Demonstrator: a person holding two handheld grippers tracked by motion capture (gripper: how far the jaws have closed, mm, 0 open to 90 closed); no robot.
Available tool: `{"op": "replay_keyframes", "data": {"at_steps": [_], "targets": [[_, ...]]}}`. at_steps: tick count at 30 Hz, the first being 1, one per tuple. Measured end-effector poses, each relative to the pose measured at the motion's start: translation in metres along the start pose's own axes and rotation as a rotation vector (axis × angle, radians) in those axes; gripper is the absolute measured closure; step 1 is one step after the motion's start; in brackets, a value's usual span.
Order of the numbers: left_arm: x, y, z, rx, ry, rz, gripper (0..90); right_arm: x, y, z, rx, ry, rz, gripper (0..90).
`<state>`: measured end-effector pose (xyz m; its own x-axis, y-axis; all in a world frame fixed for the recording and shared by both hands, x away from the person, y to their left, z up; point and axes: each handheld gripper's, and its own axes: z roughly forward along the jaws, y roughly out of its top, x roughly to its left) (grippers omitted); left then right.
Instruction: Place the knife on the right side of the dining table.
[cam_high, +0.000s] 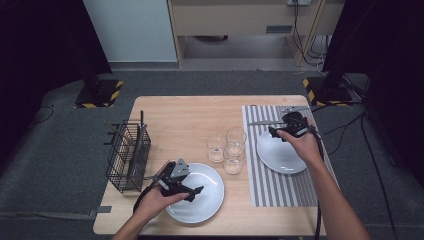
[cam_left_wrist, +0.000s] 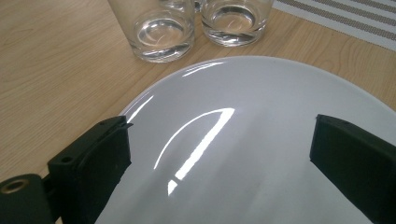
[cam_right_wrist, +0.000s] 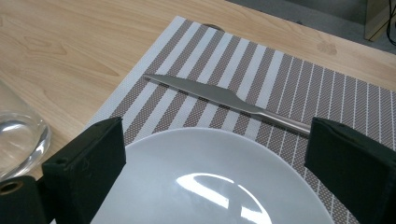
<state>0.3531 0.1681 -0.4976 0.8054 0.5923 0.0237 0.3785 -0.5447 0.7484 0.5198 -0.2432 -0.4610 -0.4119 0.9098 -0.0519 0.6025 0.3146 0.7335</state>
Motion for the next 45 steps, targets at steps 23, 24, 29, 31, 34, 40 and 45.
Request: {"op": "replay_keyframes", "data": {"at_steps": [23, 24, 29, 31, 34, 40, 45], "targets": [[0.0, -0.004, -0.008, -0.004, 0.008, -0.005, 4.3, 0.02, -0.015, -0.024, -0.069, 0.036, 0.046, 5.8], [0.0, -0.004, -0.008, 0.0, 0.007, -0.002, 4.3, 0.021, -0.015, -0.025, -0.07, 0.036, 0.047, 5.8], [-0.002, -0.004, -0.01, 0.0, 0.01, -0.005, 3.9, 0.023, -0.02, -0.031, -0.075, 0.036, 0.05, 5.7], [-0.002, -0.004, -0.011, -0.002, 0.011, -0.005, 3.8, 0.024, -0.022, -0.034, -0.076, 0.038, 0.051, 5.4], [-0.002, -0.003, -0.012, -0.008, 0.004, -0.009, 3.6, 0.027, -0.025, -0.036, -0.083, 0.044, 0.057, 5.2], [0.001, -0.001, -0.019, -0.022, 0.002, -0.018, 3.6, 0.035, -0.032, -0.04, -0.078, 0.061, 0.043, 5.0], [0.008, 0.003, -0.025, -0.025, 0.01, -0.024, 3.6, 0.038, -0.036, -0.045, -0.091, 0.073, 0.043, 5.2]]}}
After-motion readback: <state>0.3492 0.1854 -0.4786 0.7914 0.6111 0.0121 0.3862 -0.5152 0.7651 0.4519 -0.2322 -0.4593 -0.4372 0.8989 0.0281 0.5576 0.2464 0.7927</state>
